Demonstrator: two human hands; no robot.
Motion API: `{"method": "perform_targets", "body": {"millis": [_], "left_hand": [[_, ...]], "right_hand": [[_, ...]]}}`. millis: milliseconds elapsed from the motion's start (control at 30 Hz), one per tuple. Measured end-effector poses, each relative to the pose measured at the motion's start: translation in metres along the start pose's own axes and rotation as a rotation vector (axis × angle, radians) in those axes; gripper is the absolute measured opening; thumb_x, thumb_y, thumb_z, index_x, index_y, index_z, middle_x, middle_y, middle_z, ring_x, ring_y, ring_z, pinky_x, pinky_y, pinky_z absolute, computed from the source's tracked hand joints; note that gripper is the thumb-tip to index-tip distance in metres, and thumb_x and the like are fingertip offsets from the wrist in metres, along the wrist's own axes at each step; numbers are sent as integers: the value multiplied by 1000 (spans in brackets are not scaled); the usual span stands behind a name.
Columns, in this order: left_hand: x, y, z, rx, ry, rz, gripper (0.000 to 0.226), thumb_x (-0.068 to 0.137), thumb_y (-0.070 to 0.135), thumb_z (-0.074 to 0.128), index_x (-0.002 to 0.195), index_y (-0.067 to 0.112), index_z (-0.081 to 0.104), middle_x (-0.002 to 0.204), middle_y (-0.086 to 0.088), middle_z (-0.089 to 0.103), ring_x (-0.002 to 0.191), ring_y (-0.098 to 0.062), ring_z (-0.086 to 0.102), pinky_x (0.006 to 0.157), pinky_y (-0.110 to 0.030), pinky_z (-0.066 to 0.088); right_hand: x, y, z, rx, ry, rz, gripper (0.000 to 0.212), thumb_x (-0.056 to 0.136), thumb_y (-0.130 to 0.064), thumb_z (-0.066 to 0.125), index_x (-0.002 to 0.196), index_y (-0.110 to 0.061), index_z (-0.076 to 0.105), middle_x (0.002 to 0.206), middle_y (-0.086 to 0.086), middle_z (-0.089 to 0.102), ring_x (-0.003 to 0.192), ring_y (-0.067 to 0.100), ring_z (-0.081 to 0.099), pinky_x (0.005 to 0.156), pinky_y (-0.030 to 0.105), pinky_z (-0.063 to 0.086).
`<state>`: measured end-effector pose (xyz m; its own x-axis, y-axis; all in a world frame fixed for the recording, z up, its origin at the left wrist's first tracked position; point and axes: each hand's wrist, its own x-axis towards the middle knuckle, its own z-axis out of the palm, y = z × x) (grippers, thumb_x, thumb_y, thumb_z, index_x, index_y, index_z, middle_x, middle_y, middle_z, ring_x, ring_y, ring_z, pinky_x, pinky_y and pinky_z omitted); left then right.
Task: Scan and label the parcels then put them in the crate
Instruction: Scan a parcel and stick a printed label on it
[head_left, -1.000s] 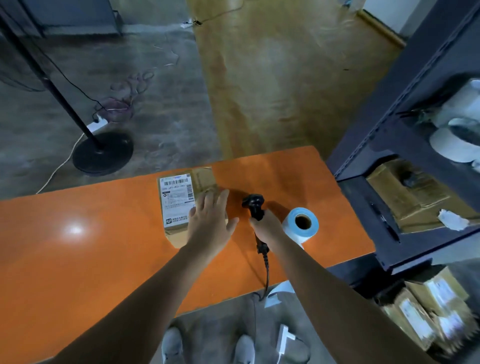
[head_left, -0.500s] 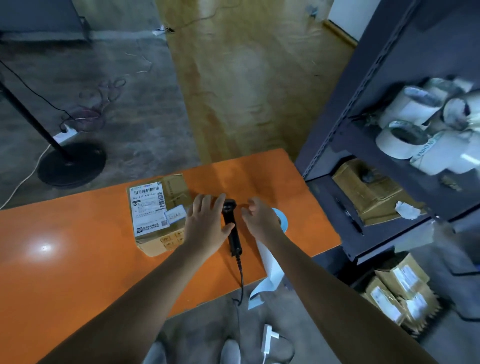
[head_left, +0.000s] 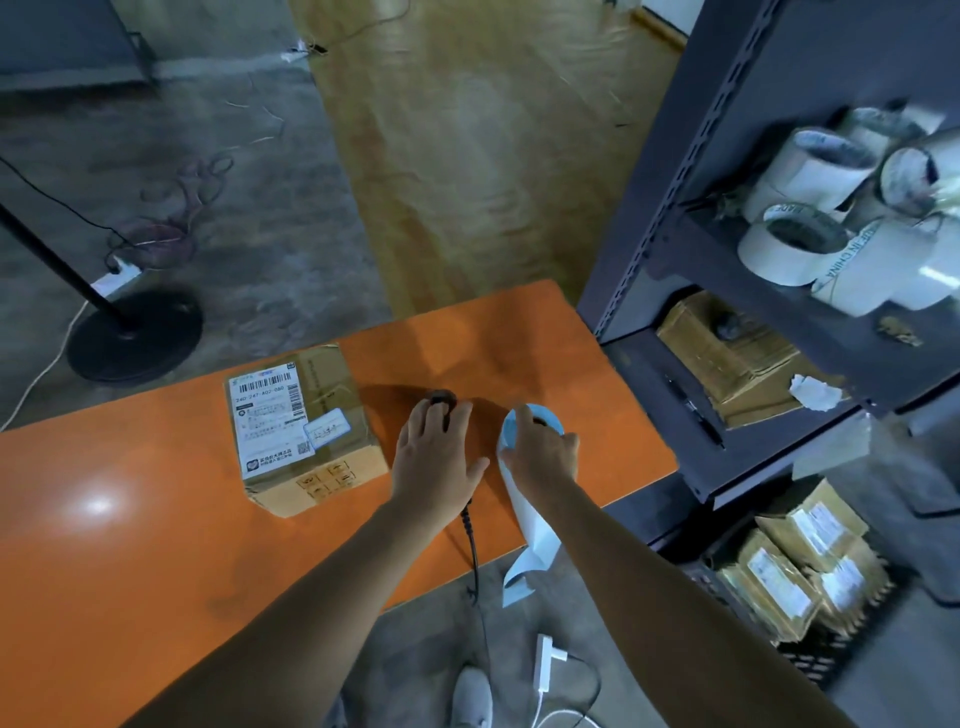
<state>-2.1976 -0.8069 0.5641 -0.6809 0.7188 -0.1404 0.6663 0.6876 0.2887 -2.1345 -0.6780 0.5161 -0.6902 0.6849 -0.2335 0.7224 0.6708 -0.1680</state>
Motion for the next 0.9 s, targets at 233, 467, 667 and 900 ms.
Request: {"method": "perform_targets", "body": {"millis": [233, 467, 667, 900], "left_hand": [[-2, 10, -18, -173, -14, -78, 59, 98, 36, 50, 149, 16, 27, 149, -4, 37, 139, -26, 30, 109, -36, 35], [14, 15, -48, -862, -133, -372, 55, 89, 31, 64, 136, 9, 45, 98, 3, 59, 98, -20, 56, 81, -34, 46], [13, 19, -61, -1240, -161, -372, 43, 86, 9, 71, 125, 14, 55, 113, -5, 65, 96, -17, 61, 70, -29, 47], [5, 10, -58, -1216, -64, -247, 69, 77, -8, 75, 133, 15, 42, 96, 1, 67, 88, -7, 65, 69, -16, 48]], "right_hand": [[-7, 20, -38, 463, -49, 7, 52, 96, -22, 58, 143, -20, 36, 125, 6, 64, 112, 27, 61, 94, 36, 48], [-30, 20, -77, 884, -91, -105, 58, 93, -13, 62, 144, -27, 37, 126, 10, 64, 108, 20, 63, 89, 36, 53], [-41, 12, -90, 1093, -141, -192, 60, 93, 1, 60, 142, -26, 37, 117, 7, 67, 101, 8, 65, 84, 16, 51], [-41, 3, -94, 1119, -61, -146, 38, 98, -17, 58, 130, -34, 47, 110, 0, 68, 102, 13, 66, 91, 36, 56]]}}
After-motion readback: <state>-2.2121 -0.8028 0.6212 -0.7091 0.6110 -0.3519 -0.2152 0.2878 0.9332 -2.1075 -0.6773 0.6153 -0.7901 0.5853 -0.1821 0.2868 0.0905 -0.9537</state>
